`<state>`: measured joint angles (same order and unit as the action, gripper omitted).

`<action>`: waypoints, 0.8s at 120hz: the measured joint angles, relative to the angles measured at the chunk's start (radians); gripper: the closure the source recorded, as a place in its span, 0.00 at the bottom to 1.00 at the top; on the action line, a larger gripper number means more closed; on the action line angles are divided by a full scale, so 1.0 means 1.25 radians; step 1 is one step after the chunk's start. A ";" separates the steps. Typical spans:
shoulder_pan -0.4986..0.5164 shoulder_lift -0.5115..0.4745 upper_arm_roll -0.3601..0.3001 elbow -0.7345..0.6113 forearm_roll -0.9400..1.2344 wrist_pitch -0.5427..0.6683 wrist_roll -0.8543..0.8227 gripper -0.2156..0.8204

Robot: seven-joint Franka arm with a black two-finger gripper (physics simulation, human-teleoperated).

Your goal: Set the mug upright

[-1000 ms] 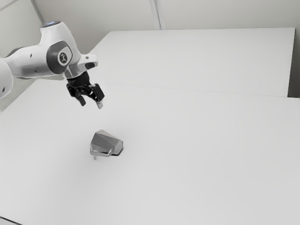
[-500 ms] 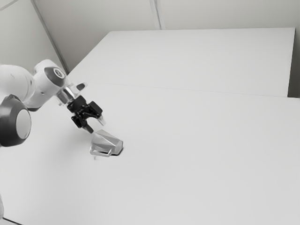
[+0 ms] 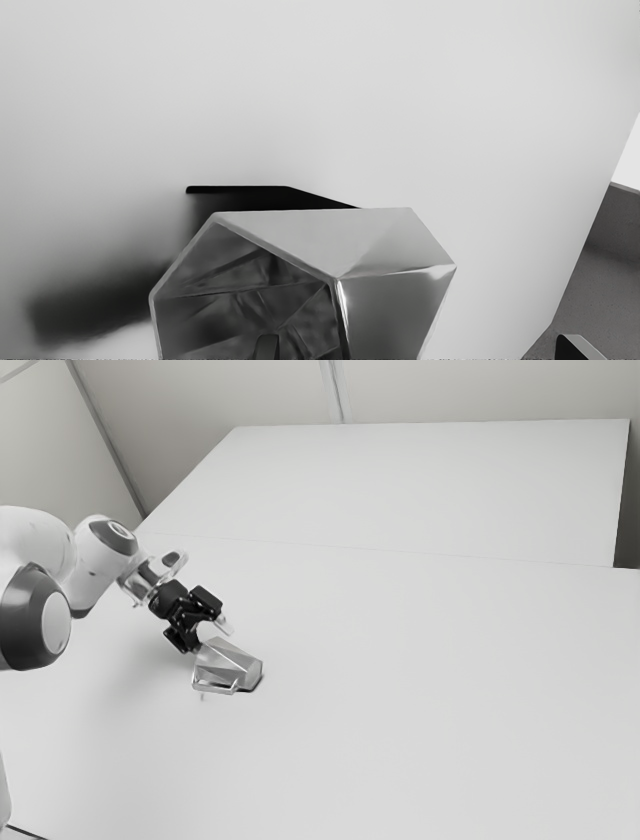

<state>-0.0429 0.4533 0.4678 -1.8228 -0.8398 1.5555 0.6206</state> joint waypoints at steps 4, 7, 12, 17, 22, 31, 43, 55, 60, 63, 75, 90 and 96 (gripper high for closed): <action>0.000 -0.001 0.000 -0.003 -0.001 -0.003 0.001 0.22; 0.000 -0.002 0.000 -0.005 -0.001 -0.005 0.001 0.23; 0.000 -0.002 0.000 -0.009 -0.002 -0.008 0.001 0.26; 0.000 -0.002 -0.001 -0.011 -0.002 -0.010 0.001 0.29; 0.000 -0.005 -0.001 -0.012 -0.003 -0.013 0.001 0.33; 0.000 -0.011 -0.002 -0.013 -0.004 -0.017 0.000 0.38; 0.000 -0.014 -0.005 -0.014 -0.007 -0.021 -0.001 0.46; 0.000 -0.015 -0.009 -0.021 -0.014 -0.023 -0.003 0.62; 0.000 -0.015 -0.009 -0.022 -0.017 -0.023 -0.004 0.69; 0.000 -0.015 -0.010 -0.022 -0.018 -0.024 -0.005 0.73; 0.000 -0.015 -0.011 -0.028 -0.023 -0.024 -0.007 0.83; 0.000 -0.015 -0.018 -0.037 -0.033 -0.021 -0.010 0.90; 0.000 -0.016 -0.019 -0.038 -0.036 -0.020 -0.011 0.92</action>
<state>-0.0431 0.4330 0.4438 -1.8708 -0.8849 1.5310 0.6069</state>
